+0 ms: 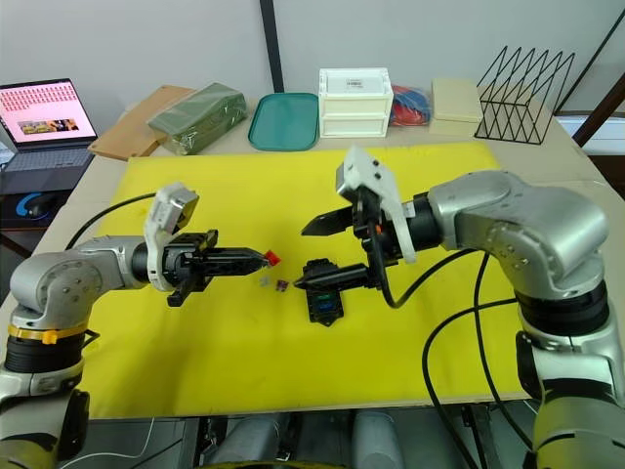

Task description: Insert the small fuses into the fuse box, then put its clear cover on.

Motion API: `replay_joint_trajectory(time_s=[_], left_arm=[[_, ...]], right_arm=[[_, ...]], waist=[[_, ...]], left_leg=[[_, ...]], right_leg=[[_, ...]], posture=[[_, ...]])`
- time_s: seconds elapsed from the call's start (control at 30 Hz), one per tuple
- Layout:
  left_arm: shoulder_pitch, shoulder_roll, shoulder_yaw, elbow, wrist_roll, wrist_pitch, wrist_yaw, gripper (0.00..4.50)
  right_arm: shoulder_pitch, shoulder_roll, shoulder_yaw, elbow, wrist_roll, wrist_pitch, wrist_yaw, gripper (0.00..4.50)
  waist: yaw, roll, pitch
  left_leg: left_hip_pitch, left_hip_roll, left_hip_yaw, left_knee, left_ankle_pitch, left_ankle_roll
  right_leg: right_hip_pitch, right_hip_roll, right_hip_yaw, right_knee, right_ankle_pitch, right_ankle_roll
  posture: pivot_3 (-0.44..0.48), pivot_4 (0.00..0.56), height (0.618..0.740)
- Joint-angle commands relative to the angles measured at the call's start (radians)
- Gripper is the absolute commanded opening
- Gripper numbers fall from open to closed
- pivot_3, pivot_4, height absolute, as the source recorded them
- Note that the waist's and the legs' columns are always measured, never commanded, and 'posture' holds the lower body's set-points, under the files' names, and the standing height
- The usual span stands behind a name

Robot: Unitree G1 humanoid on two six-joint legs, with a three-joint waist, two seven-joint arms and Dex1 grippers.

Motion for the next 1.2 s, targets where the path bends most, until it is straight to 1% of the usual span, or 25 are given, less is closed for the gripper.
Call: replay_joint_trajectory(time_s=[0.03,0.1,0.2,0.23,0.57,0.6,0.63,0.67,0.97,1.03,1.1,1.13,1.2], left_arm=[[-0.036,-0.028,0.024,-0.063,-0.065,-0.024,0.061,0.07],[-0.032,-0.029,0.021,-0.069,-0.073,-0.035,0.070,0.07],[-0.023,-0.027,0.016,-0.070,-0.087,-0.048,0.080,0.00],[-0.021,-0.027,0.014,-0.069,-0.091,-0.051,0.082,0.00],[-0.020,-0.023,-0.001,-0.057,-0.114,-0.071,0.105,0.00],[-0.019,-0.023,-0.002,-0.057,-0.114,-0.072,0.105,0.00],[-0.018,-0.023,-0.002,-0.058,-0.114,-0.073,0.105,0.00],[-0.016,-0.023,-0.003,-0.058,-0.115,-0.075,0.105,0.00],[-0.009,-0.029,-0.008,-0.054,-0.120,-0.089,0.113,0.00],[-0.009,-0.031,-0.008,-0.053,-0.120,-0.091,0.116,0.00],[-0.010,-0.033,-0.009,-0.051,-0.121,-0.093,0.118,0.00],[-0.012,-0.034,-0.009,-0.049,-0.122,-0.095,0.119,0.00],[-0.013,-0.035,-0.011,-0.047,-0.124,-0.098,0.122,0.00]], right_arm=[[-0.036,0.004,-0.053,0.019,0.069,0.060,-0.032,4.50],[-0.049,0.016,-0.076,0.040,0.106,0.091,-0.054,4.50],[-0.061,0.027,-0.096,0.044,0.149,0.122,-0.086,3.90],[-0.065,0.034,-0.101,0.048,0.161,0.135,-0.102,3.60],[-0.074,0.072,-0.130,0.074,0.241,0.171,-0.214,3.60],[-0.075,0.073,-0.131,0.075,0.248,0.171,-0.222,3.28],[-0.075,0.074,-0.132,0.076,0.254,0.171,-0.228,3.10],[-0.077,0.075,-0.128,0.078,0.255,0.172,-0.238,2.82],[-0.087,0.085,-0.120,0.091,0.291,0.172,-0.282,2.82],[-0.088,0.085,-0.118,0.093,0.299,0.171,-0.290,2.48],[-0.087,0.083,-0.113,0.090,0.302,0.170,-0.295,1.87],[-0.086,0.082,-0.110,0.088,0.302,0.170,-0.298,1.70],[-0.084,0.084,-0.107,0.086,0.305,0.170,-0.303,1.70]], waist=[[0.000,0.000,0.000],[-0.002,0.000,0.000],[-0.004,0.000,0.000],[-0.004,0.000,0.000],[-0.004,0.000,0.000],[-0.004,0.000,0.000],[-0.004,0.000,0.000],[-0.004,0.000,0.000],[-0.004,0.000,0.000],[-0.004,0.000,0.000],[-0.004,0.000,0.000],[-0.004,0.000,0.000],[-0.004,0.000,0.000]], left_leg=[[0.000,0.000,0.000,0.000,0.000,0.000],[0.000,0.000,0.000,0.000,0.000,0.000],[0.000,0.000,0.000,0.000,0.000,0.000],[0.000,0.000,0.000,0.000,0.000,0.000],[0.000,0.000,0.000,0.000,0.000,0.000],[0.000,0.000,0.000,0.000,0.000,0.000],[0.000,0.000,0.000,0.000,0.000,0.000],[0.000,0.000,0.000,0.000,0.000,0.000],[0.000,0.000,0.000,0.000,0.000,0.000],[0.000,0.000,0.000,0.000,0.000,0.000],[0.000,0.000,0.000,0.000,0.000,0.000],[0.000,0.000,0.000,0.000,0.000,0.000],[0.000,0.000,0.000,0.000,0.000,0.000]], right_leg=[[0.000,0.000,0.000,0.000,0.000,0.000],[0.000,0.000,0.000,0.000,0.000,0.000],[0.000,0.000,0.000,0.000,0.000,0.000],[0.000,0.000,0.000,0.000,0.000,0.000],[0.000,0.000,0.000,0.000,0.000,0.000],[0.000,0.000,0.000,0.000,0.000,0.000],[0.000,0.000,0.000,0.000,0.000,0.000],[0.000,0.000,0.000,0.000,0.000,0.000],[0.000,0.000,0.000,0.000,0.000,0.000],[0.000,0.000,0.000,0.000,0.000,0.000],[0.000,0.000,0.000,0.000,0.000,0.000],[0.000,0.000,0.000,0.000,0.000,0.000],[0.000,0.000,0.000,0.000,0.000,0.000]], posture=[[0.000,0.150,0.740],[0.000,0.150,0.740],[0.000,0.150,0.740],[0.000,0.150,0.740],[0.000,0.150,0.740],[0.000,0.150,0.740],[0.000,0.150,0.740],[0.000,0.150,0.740],[0.000,0.150,0.740],[0.000,0.150,0.740],[0.000,0.150,0.740],[0.000,0.150,0.740],[0.000,0.150,0.740]])
